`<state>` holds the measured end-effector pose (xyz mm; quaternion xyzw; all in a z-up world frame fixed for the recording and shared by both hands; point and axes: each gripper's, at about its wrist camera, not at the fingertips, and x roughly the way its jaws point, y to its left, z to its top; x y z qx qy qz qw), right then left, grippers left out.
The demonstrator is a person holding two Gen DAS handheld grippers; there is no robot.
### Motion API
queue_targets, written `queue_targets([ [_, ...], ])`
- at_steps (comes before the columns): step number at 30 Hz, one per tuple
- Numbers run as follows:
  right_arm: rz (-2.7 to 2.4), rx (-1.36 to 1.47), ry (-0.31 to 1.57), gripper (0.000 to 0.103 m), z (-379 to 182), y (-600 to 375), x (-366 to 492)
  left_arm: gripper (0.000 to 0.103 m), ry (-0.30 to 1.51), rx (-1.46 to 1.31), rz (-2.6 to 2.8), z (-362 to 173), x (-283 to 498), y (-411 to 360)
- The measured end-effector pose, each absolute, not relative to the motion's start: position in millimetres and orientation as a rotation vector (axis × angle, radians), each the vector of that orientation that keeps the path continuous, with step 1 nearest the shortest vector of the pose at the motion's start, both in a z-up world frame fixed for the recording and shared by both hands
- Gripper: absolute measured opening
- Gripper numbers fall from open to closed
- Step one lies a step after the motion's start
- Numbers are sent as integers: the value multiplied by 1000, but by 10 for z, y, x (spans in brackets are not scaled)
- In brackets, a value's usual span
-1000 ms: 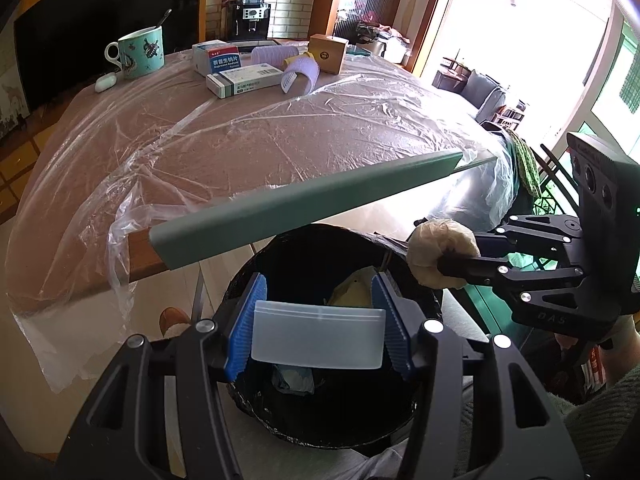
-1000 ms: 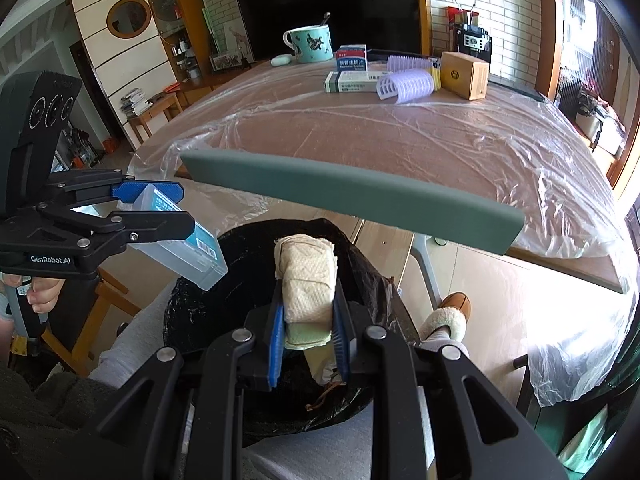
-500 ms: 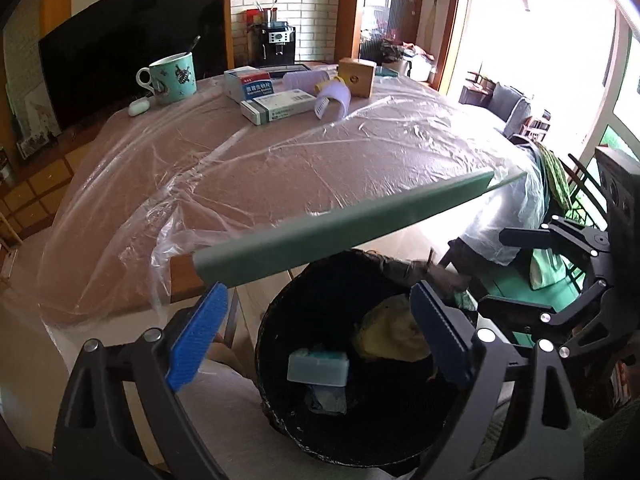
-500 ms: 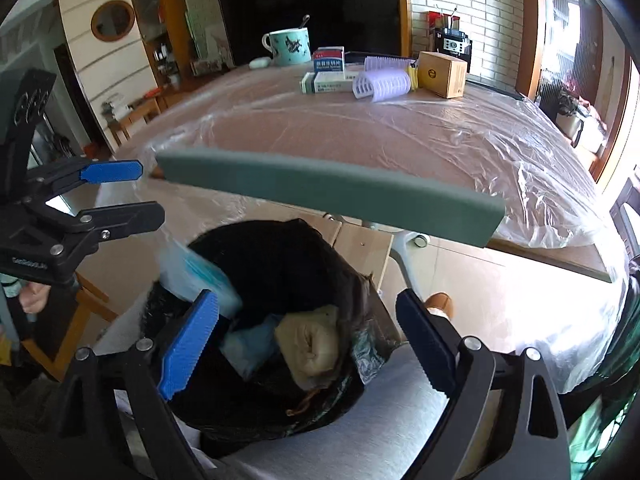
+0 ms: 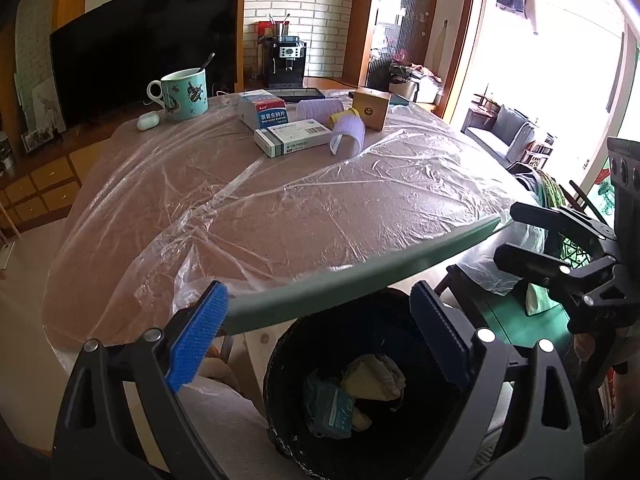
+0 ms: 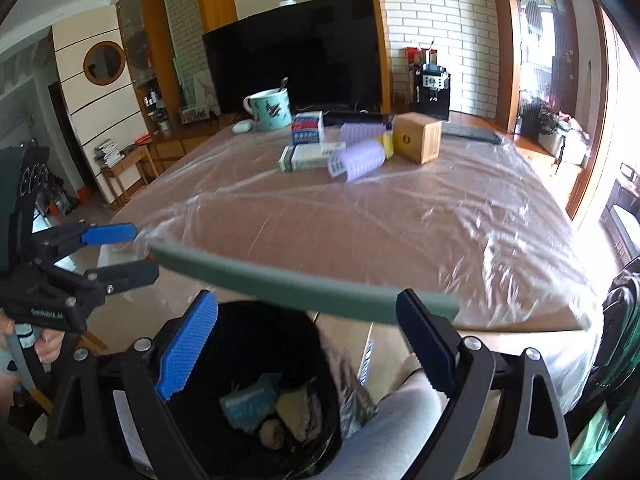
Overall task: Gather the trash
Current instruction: 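Move both open tools back toward the items on the table, then grasp the white medicine box with the left tool while the right tool grasps the purple hair roller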
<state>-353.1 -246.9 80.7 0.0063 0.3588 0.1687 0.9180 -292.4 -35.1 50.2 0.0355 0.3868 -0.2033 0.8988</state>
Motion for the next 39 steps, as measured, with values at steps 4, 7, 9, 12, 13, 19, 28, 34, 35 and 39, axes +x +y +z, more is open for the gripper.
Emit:
queue_targets([
  [4,313,-17,728,90,860,-2465,-3259,93,812,63,-407,555,-2658,-356],
  [7,304,-29,732,90,874,-2457,-3034,93,829,54,-402,573,-2433,-354],
  [9,291,-40,729,90,890,-2463,-2898,93,838,64,-411,573,-2290,-369],
  [12,265,-35,735,90,904,-2511,-2635,93,846,91,-410,565,-2071,-407],
  [13,266,-28,739,90,908,-2531,-2540,93,846,105,-409,561,-1974,-430],
  [19,327,-58,775,90,843,-2421,-2094,93,850,216,-452,508,-1470,-587],
  [28,319,35,873,90,632,-2288,-1494,93,913,248,-520,307,-734,-769],
  [34,288,188,910,90,558,-2341,-1258,93,939,249,-612,169,-424,-774],
  [35,289,212,916,89,541,-2345,-1224,93,939,244,-622,163,-400,-765],
  [39,278,265,949,74,468,-2339,-1112,93,931,234,-661,159,-365,-782],
])
